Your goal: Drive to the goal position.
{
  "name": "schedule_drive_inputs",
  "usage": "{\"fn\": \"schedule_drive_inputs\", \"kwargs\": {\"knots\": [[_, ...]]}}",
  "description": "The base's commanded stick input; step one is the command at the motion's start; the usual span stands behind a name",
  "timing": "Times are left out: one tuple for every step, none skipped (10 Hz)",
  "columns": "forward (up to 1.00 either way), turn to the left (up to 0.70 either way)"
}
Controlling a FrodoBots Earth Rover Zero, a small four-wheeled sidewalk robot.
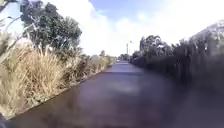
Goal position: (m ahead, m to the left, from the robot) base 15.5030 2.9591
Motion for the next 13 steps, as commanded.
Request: {"fn": "schedule_drive_inputs", "kwargs": {"knots": [[1.0, -0.4], [1.0, -0.32], [1.0, -0.06], [1.0, 0.0], [1.0, 0.0], [1.0, 0.0], [1.0, 0.0], [1.0, 0.0], [1.0, 0.0], [1.0, 0.0], [1.0, 0.0], [1.0, 0.0], [1.0, 0.0]]}}
